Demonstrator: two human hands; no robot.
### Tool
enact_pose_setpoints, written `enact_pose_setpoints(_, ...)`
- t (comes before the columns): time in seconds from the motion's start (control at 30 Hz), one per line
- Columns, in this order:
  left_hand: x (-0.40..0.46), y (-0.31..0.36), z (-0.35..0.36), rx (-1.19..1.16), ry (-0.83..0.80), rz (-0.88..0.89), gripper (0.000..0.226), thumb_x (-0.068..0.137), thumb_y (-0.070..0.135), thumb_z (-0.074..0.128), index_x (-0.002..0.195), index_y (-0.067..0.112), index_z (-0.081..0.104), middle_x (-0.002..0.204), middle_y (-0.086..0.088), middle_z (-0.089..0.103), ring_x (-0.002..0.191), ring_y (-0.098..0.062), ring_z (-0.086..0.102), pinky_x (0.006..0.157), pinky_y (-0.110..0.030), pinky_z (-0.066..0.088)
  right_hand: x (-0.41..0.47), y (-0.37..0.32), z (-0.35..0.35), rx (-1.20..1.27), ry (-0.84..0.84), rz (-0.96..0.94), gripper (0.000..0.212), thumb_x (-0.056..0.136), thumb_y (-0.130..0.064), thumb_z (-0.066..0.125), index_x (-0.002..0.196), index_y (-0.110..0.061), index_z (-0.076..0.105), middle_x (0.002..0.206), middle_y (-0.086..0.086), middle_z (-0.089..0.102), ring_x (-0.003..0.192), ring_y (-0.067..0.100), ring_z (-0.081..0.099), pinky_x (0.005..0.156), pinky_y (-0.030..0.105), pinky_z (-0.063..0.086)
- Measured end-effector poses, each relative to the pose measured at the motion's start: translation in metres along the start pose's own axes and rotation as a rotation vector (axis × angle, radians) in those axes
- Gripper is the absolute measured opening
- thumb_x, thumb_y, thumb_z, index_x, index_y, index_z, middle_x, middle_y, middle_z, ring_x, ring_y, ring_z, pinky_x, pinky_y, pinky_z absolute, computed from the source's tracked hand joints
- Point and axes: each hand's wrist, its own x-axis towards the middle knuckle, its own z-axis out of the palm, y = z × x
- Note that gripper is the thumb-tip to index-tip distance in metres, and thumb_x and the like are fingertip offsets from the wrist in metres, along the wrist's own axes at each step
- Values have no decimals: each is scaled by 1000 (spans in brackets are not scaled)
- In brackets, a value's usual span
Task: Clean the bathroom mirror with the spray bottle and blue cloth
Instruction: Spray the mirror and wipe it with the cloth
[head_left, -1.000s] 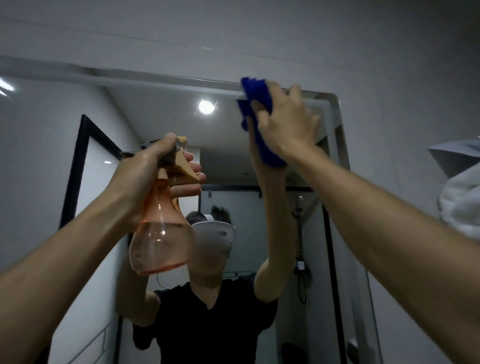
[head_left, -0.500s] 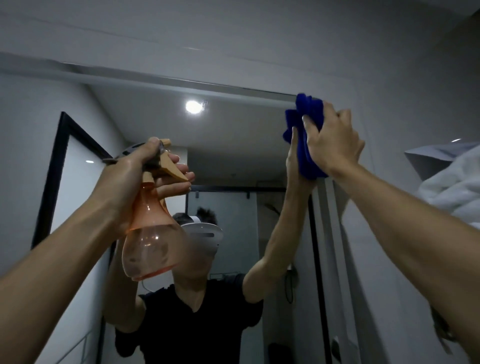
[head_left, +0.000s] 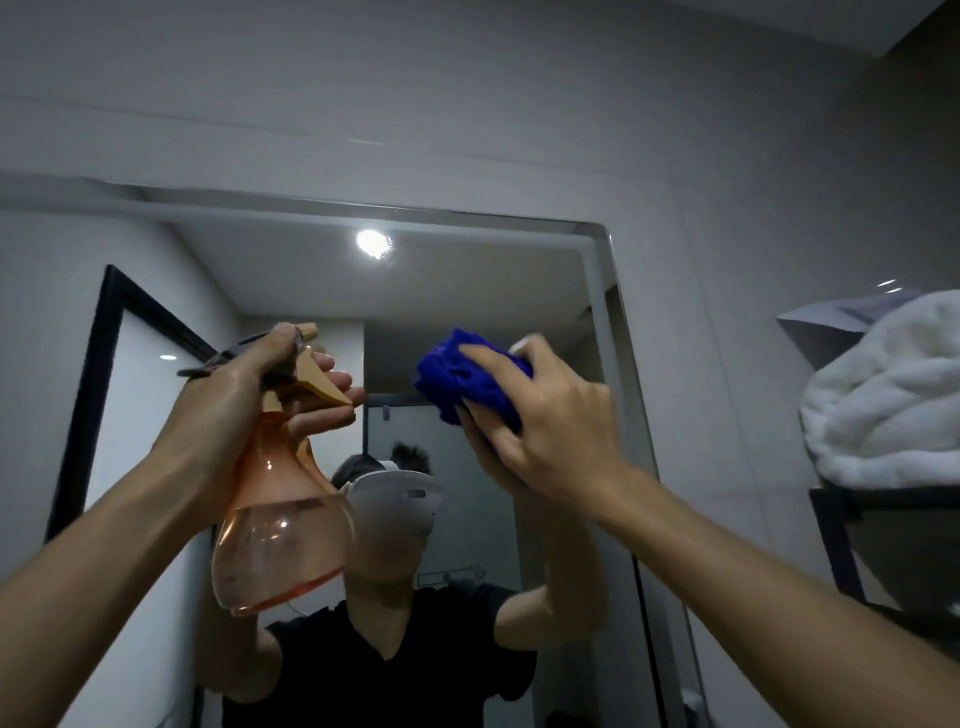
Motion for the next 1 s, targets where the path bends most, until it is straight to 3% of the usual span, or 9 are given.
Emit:
enact_pose_setpoints(0.1, 2, -2, -1, -3, 6, -12, 49, 100, 41, 51, 118, -4, 61, 115, -21, 73, 96, -35, 75, 90, -45, 58, -14, 41, -10, -60, -8, 140, 52, 93, -53, 43, 138, -29, 50, 100, 1, 53, 67, 13, 50, 53, 22, 41)
enact_pose_setpoints(0.17, 1, -4, -1, -9, 21, 5, 49, 99, 41, 52, 115, -4, 62, 114, -21, 74, 95, -35, 75, 87, -40, 60, -1, 69, -15, -95, 13, 294, 49, 94, -53, 42, 139, -33, 46, 102, 3, 51, 70, 23, 56, 57, 31, 48)
enact_pose_setpoints(0.27, -4, -3, 0, -2, 40, 24, 46, 96, 43, 57, 112, 1, 67, 102, -18, 77, 93, -32, 76, 78, -39, 61, 39, 98, -13, -110, 52, 481, 45, 98, -53, 40, 138, -32, 40, 108, 4, 48, 73, 21, 52, 63, 29, 37)
enact_pose_setpoints(0.37, -6, -1, 0, 4, 51, 36, 45, 97, 42, 56, 111, 1, 67, 101, -19, 77, 92, -32, 76, 76, -37, 63, 84, 98, -5, -65, 72, 616, 44, 99, -54, 37, 137, -32, 40, 115, 6, 48, 80, 23, 54, 71, 34, 37)
enact_pose_setpoints(0.47, -5, -1, 2, -3, 52, 35, 44, 98, 41, 56, 111, 0, 67, 99, -19, 77, 90, -33, 77, 67, -33, 64, 108, 69, 4, -29, 53, 572, 41, 98, -51, 40, 135, -35, 41, 119, 8, 48, 93, 30, 57, 77, 39, 39)
enact_pose_setpoints(0.53, -4, -1, 3, -14, 45, 21, 44, 97, 40, 56, 112, 0, 67, 101, -20, 77, 92, -34, 76, 70, -35, 64, 112, 43, 9, -21, 42, 478, 43, 96, -48, 43, 137, -34, 41, 121, 10, 49, 101, 35, 58, 80, 41, 42)
enact_pose_setpoints(0.73, -9, 9, 7, -10, 54, -47, 44, 96, 40, 58, 116, 2, 66, 102, -20, 77, 91, -31, 77, 67, -34, 64, 71, -16, 13, 66, 43, 158, 44, 95, -40, 53, 135, -25, 47, 111, 8, 51, 87, 23, 57, 66, 34, 50)
enact_pose_setpoints(0.93, -25, 24, 9, 31, 53, -121, 48, 92, 45, 63, 117, 5, 67, 111, -19, 75, 101, -33, 74, 86, -44, 61, 19, -22, 5, 42, -30, 189, 51, 90, -37, 63, 136, -19, 51, 110, 11, 56, 82, 23, 58, 54, 29, 50)
enact_pose_setpoints(1.0, -35, 29, 3, 77, 53, -110, 46, 93, 43, 62, 116, 4, 67, 110, -21, 75, 101, -37, 74, 82, -46, 61, 10, -23, 3, 28, -51, 213, 53, 89, -36, 64, 137, -19, 51, 110, 11, 56, 82, 23, 58, 53, 28, 47)
